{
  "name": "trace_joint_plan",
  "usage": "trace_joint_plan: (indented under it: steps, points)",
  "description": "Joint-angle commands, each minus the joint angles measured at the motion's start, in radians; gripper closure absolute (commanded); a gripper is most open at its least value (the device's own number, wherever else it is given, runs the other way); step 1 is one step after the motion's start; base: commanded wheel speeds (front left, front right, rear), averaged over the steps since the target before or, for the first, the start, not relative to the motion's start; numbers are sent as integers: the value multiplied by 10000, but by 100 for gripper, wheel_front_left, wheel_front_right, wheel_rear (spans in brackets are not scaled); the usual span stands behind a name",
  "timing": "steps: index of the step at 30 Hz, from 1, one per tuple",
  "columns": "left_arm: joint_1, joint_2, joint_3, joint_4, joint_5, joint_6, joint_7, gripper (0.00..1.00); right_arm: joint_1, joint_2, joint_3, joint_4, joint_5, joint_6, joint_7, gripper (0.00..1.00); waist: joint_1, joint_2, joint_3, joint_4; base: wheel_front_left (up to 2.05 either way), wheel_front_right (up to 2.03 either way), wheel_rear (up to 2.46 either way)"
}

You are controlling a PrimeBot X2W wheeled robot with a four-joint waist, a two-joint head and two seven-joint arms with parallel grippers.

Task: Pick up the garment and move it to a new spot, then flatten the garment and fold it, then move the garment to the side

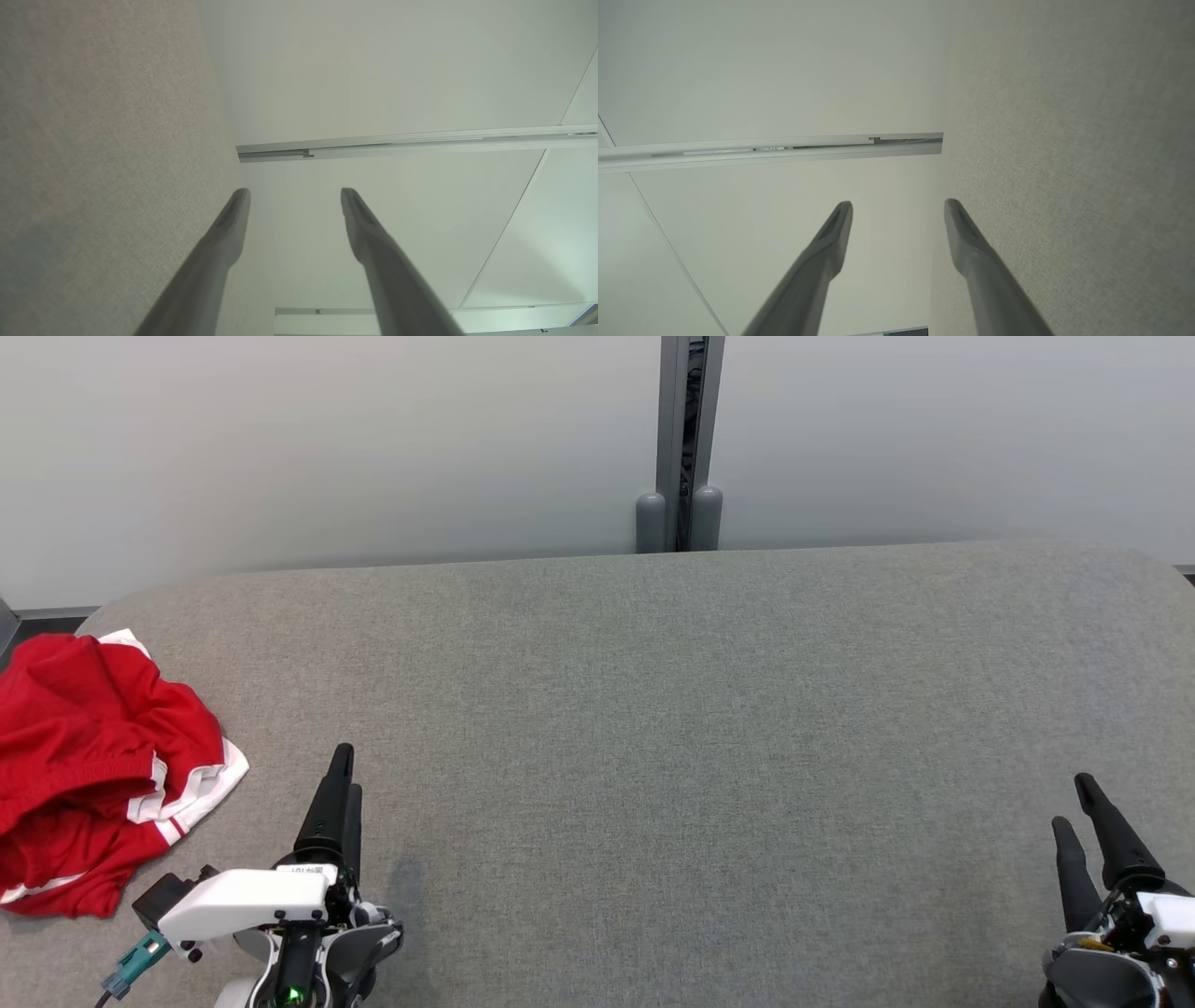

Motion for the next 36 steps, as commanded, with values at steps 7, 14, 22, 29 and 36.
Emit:
trace_joint_plan:
  steps: [7, 14, 22, 29, 36]
  points:
    - [-189, 40, 25, -469, 640, -35, -290, 0, -356, -262, 835, -327, -606, 17, -608, 0, 0, 0, 2, -1, 0, 0, 0]
    - [-108, 39, 191, -940, 2101, -37, -504, 0, -442, -225, 1131, -511, -2014, 18, -1023, 0, 0, 0, 7, 1, 0, 0, 0]
    - [4, 46, 282, -1565, 4060, -37, -729, 0, -563, -208, 1651, -689, -4354, 19, -1456, 0, 0, 0, 22, 14, 0, 0, 0]
    - [94, 52, 120, -1985, 5923, 94, -912, 0, -641, -233, 2259, -961, -5977, 20, -1809, 0, 0, 0, 37, 14, 0, 0, 0]
    - [258, 58, -26, -2314, 7365, 388, -1080, 0, -626, -236, 2593, -1252, -6995, 20, -2133, 0, 0, 0, 37, 0, 0, 0, 0]
